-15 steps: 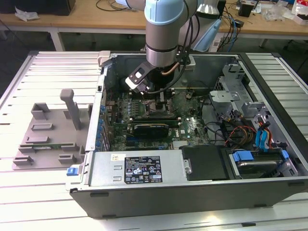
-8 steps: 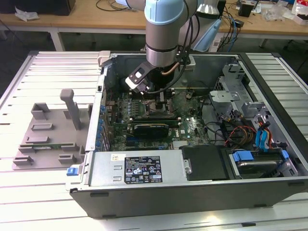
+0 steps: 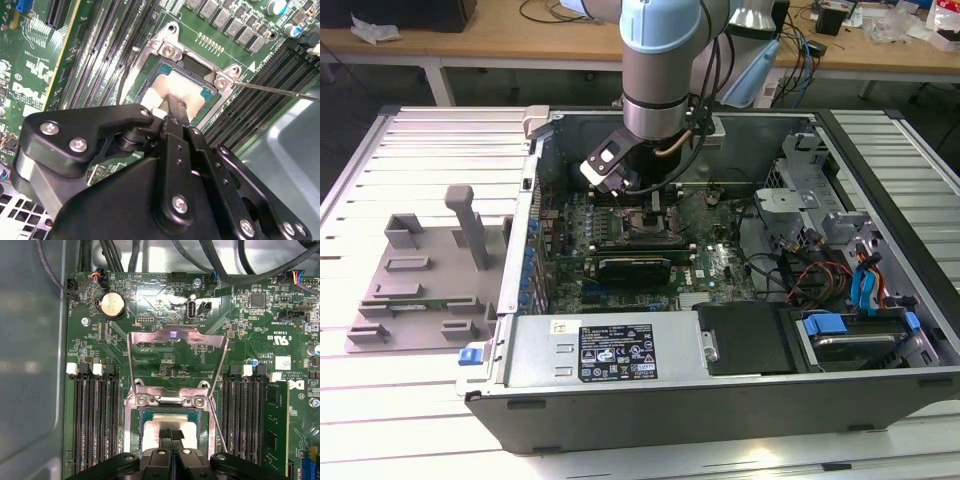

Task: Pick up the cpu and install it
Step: 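Place the cpu into insertion slot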

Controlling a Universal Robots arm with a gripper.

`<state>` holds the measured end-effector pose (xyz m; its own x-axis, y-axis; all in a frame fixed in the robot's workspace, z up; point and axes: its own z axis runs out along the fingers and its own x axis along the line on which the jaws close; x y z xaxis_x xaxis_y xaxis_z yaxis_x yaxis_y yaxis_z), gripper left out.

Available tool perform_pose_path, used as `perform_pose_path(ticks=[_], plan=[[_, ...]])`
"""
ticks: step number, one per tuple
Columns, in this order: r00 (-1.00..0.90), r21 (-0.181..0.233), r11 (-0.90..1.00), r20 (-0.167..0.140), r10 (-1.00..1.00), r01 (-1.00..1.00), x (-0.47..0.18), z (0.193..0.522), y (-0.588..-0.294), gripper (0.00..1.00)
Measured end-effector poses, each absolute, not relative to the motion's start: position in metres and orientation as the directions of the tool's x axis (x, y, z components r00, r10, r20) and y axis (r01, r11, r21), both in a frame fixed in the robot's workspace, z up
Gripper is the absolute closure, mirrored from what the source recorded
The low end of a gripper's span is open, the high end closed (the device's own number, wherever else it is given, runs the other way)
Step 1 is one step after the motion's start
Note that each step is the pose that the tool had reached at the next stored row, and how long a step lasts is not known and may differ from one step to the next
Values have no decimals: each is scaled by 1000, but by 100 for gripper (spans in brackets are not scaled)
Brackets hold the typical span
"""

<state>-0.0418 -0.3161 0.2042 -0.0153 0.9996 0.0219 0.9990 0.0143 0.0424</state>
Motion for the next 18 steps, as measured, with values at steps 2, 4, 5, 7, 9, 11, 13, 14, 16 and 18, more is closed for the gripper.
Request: perform_pose_path(ticks=[2, 4, 5, 7, 9, 11, 13, 14, 16, 18], plan=[[-14, 43, 13, 22, 1000, 999, -42, 204, -316, 89], [-5, 43, 4, 23, 1000, 999, -44, 204, -316, 89], [-2, 42, 1, 23, 1000, 999, -45, 204, -316, 89], [0, 43, -1, 24, 1000, 999, -45, 208, -316, 89], [2, 43, -3, 23, 1000, 999, -45, 218, -316, 89], [8, 43, -9, 23, 1000, 999, -45, 235, -316, 89], [9, 43, -10, 23, 1000, 999, -45, 235, -316, 89], [9, 43, -10, 23, 1000, 999, -45, 235, -316, 89], [10, 41, -11, 22, 1000, 999, -44, 235, -316, 89], [10, 27, -10, 17, 1000, 1000, -39, 235, -316, 89]])
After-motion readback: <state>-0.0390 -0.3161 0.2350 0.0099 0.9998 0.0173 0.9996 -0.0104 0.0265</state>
